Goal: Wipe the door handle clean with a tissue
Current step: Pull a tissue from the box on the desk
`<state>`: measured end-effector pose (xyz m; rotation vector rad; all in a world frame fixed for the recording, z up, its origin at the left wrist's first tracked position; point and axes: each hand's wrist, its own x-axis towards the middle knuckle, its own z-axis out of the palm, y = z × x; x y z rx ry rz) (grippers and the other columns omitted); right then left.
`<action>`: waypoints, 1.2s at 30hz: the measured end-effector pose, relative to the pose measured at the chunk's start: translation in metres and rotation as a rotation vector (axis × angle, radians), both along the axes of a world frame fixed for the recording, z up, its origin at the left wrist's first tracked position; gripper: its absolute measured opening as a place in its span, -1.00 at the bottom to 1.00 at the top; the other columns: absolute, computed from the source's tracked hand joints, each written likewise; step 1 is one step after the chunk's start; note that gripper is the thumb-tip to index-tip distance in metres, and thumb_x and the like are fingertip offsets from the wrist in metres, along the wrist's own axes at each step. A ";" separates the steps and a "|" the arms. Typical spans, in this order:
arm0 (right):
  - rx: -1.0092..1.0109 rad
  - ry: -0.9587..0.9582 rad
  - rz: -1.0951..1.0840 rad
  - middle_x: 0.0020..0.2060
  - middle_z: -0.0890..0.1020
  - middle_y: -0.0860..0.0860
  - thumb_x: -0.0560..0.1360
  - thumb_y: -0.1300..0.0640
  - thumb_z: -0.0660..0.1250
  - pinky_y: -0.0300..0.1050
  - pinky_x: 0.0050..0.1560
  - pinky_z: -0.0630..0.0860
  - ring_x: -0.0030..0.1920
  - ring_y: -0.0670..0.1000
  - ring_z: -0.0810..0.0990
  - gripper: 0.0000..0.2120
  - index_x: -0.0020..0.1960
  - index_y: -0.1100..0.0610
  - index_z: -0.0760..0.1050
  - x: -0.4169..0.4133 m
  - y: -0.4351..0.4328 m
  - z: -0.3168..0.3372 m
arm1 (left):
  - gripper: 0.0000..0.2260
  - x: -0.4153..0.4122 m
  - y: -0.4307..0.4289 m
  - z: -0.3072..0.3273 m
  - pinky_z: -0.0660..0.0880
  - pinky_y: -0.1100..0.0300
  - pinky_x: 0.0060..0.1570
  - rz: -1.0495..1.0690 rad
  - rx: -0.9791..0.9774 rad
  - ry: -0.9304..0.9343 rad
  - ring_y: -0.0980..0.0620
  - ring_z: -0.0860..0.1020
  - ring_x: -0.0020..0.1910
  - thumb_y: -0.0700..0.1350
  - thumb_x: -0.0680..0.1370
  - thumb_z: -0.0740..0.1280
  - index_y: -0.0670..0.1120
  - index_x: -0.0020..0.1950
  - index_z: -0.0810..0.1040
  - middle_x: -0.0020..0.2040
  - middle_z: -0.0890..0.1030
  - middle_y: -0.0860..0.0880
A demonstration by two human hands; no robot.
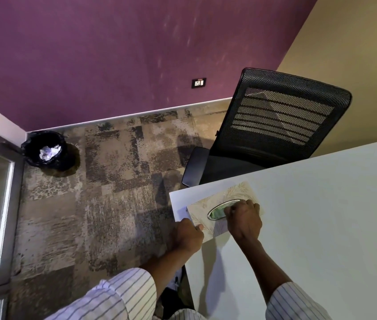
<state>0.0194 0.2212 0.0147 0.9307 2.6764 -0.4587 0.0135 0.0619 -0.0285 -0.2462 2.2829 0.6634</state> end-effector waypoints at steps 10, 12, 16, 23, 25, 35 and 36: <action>-0.432 0.131 -0.014 -0.42 0.53 0.01 0.59 0.18 0.40 -0.05 -0.24 0.41 -0.33 0.05 0.46 -0.61 -0.39 0.09 0.41 0.001 0.022 0.033 | -0.57 -0.001 0.001 0.007 0.55 0.05 0.33 -0.034 -0.038 0.008 -0.20 0.63 0.43 0.12 0.74 0.31 -0.21 0.40 0.57 0.41 0.66 -0.22; -0.635 0.156 -0.039 -0.39 0.53 -0.01 0.61 0.22 0.38 -0.05 -0.18 0.47 -0.28 0.02 0.48 -0.61 -0.38 0.13 0.45 0.003 0.022 0.046 | -0.58 -0.003 0.000 0.008 0.56 0.05 0.28 -0.022 -0.027 0.016 -0.19 0.64 0.40 0.11 0.74 0.34 -0.22 0.39 0.57 0.38 0.67 -0.21; -0.923 0.180 0.022 -0.27 0.68 0.01 0.66 0.24 0.36 -0.11 -0.05 0.59 -0.16 -0.02 0.63 -0.75 -0.16 0.33 0.64 -0.003 0.015 0.083 | -0.55 -0.005 -0.001 0.016 0.59 0.00 0.25 -0.026 0.000 -0.004 -0.21 0.67 0.34 0.12 0.72 0.38 -0.26 0.36 0.58 0.33 0.68 -0.26; -1.261 0.130 0.135 -0.06 0.72 0.15 0.66 0.29 0.35 -0.13 0.00 0.66 -0.05 0.10 0.67 -0.81 -0.06 0.35 0.69 -0.024 -0.005 0.120 | -0.70 -0.016 -0.034 0.056 0.61 0.07 0.25 0.158 0.156 -0.051 -0.19 0.69 0.35 -0.01 0.69 0.41 -0.22 0.27 0.67 0.34 0.71 -0.21; -1.321 0.114 0.128 -0.03 0.74 0.18 0.68 0.34 0.31 -0.15 0.01 0.70 -0.03 0.10 0.69 -0.80 0.01 0.46 0.63 -0.030 -0.017 0.119 | -0.72 -0.024 -0.051 0.072 0.69 0.01 0.10 0.345 0.359 -0.118 -0.22 0.75 0.21 -0.09 0.73 0.37 -0.25 0.30 0.69 0.31 0.74 -0.27; -1.594 -0.032 0.025 -0.23 0.75 0.14 0.64 0.33 0.34 -0.03 -0.12 0.78 -0.18 0.07 0.78 -0.70 -0.18 0.18 0.75 -0.053 -0.135 0.119 | -0.43 0.007 -0.186 0.121 0.62 -0.09 0.19 1.159 1.329 -0.171 -0.14 0.80 0.09 0.20 0.65 0.24 -0.22 0.35 0.71 0.25 0.78 -0.22; -1.599 -0.044 -0.009 -0.26 0.74 0.14 0.65 0.33 0.32 -0.03 -0.17 0.77 -0.22 0.07 0.78 -0.66 -0.19 0.16 0.77 -0.054 -0.150 0.118 | -0.43 0.012 -0.201 0.122 0.66 -0.05 0.13 1.153 1.362 -0.116 -0.14 0.79 0.06 0.22 0.64 0.27 -0.22 0.33 0.73 0.22 0.78 -0.23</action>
